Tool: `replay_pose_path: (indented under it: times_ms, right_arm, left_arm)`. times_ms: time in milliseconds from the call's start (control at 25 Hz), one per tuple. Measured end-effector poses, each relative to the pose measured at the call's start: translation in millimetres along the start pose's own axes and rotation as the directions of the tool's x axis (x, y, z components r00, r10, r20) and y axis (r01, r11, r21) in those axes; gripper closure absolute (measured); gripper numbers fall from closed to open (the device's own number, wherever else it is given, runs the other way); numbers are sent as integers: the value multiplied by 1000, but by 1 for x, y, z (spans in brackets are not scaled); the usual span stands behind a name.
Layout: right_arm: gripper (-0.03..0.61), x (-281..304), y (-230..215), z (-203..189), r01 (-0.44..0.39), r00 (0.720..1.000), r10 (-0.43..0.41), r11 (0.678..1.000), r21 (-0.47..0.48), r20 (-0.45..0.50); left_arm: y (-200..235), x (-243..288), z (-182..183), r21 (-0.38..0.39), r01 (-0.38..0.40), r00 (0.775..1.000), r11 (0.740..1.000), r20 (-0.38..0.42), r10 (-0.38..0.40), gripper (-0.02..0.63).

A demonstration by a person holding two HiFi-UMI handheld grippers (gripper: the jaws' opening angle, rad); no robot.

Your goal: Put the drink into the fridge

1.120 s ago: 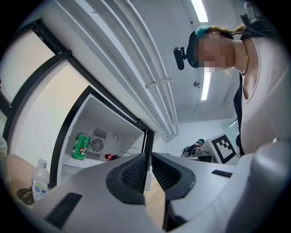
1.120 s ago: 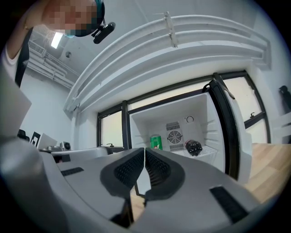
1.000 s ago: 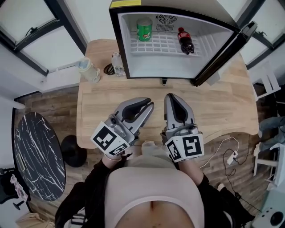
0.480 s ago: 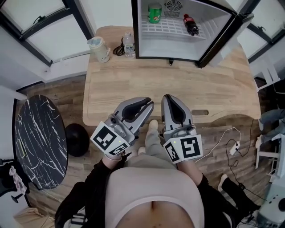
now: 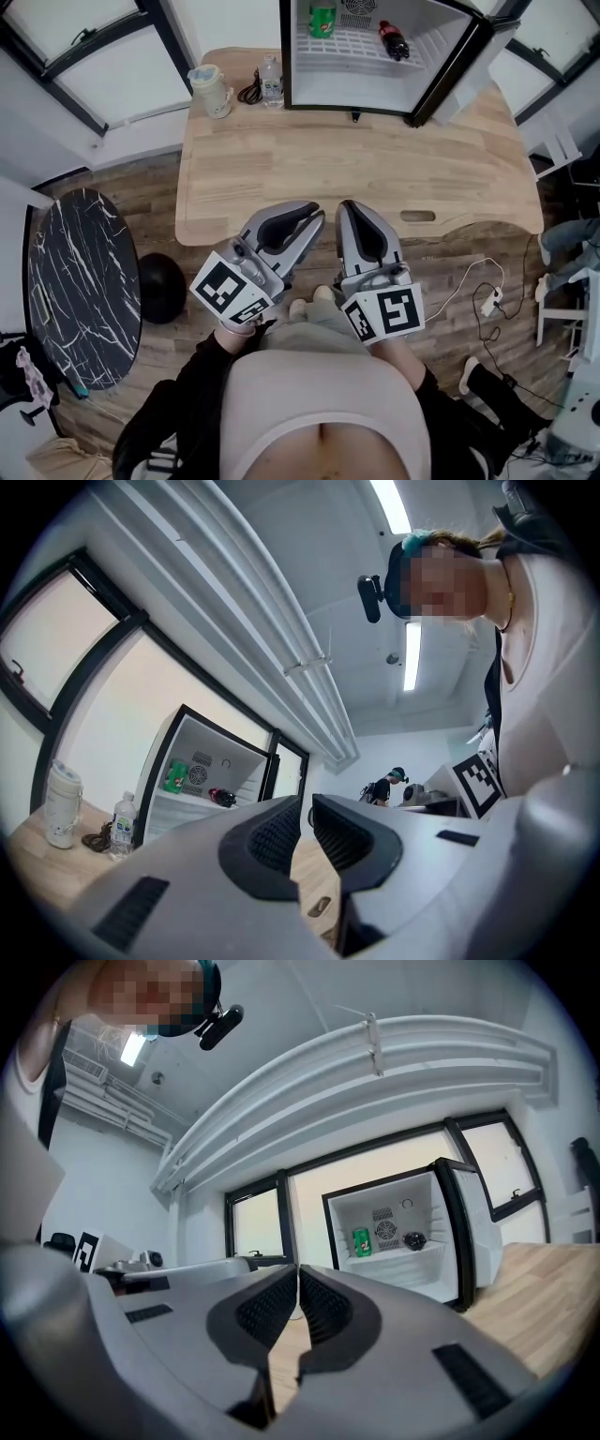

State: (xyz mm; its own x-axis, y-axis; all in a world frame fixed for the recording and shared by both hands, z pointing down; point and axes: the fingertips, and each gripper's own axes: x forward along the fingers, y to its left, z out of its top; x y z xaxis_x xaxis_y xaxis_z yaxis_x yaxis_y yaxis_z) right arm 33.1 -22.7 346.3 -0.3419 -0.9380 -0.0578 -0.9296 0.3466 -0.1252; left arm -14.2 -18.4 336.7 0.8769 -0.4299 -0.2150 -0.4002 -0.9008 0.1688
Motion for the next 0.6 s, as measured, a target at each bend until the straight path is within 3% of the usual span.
replay_pose_path:
  times_ms: [600]
  right_arm:
    - [546,-39,15,6,-10,1000,10,1000,26,20]
  left_arm:
    - [-41,-12,4,18,27,1000,999,0,-27,567]
